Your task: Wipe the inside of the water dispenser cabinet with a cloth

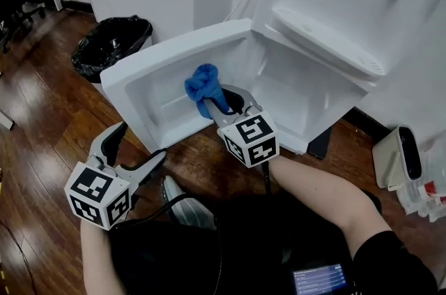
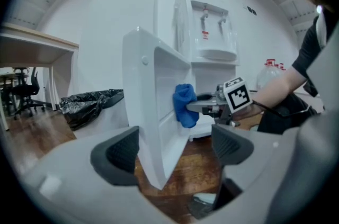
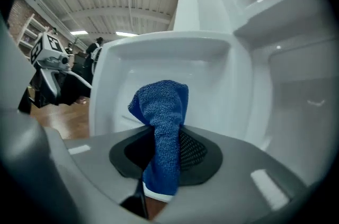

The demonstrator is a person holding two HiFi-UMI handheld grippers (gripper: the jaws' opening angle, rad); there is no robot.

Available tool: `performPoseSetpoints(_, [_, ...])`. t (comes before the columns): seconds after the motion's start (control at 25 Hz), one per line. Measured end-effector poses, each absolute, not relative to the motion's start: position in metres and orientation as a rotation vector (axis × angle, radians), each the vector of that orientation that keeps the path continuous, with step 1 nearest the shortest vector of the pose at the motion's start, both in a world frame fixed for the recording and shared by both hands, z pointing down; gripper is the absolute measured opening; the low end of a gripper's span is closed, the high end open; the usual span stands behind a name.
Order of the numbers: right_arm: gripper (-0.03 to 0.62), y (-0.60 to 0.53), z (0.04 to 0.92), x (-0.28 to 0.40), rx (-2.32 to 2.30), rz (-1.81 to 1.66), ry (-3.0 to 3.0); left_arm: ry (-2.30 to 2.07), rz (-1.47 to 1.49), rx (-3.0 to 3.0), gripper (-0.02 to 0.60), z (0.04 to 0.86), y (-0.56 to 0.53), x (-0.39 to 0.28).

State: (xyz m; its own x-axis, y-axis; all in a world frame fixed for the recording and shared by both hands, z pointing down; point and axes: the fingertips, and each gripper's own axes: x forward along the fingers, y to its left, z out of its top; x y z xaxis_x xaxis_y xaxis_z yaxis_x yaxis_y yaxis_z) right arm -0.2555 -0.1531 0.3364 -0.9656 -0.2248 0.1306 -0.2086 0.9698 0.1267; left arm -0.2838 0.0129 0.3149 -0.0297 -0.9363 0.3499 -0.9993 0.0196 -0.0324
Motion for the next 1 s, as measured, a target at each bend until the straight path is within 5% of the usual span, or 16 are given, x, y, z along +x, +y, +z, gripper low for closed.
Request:
performPoseSetpoints(0.28, [0.103,-0.198,0.355,-0.227,0.644,-0.131,-2.935,-2.076,0.355,2.015,0.425,0.313,0.01,-0.283])
performPoseSetpoints(0.72, [0.103,-0.026,0.372,-0.313,0.029,-0.121,-2.963,-2.081,0.368,2.017,0.425,0.313,0.011,-0.284])
performPoseSetpoints(1.0, [0.103,-0.098,0.398,-0.291,0.228,-0.175,-2.935,-2.083,0.359,2.013,0.425,0.313,0.011,-0.286])
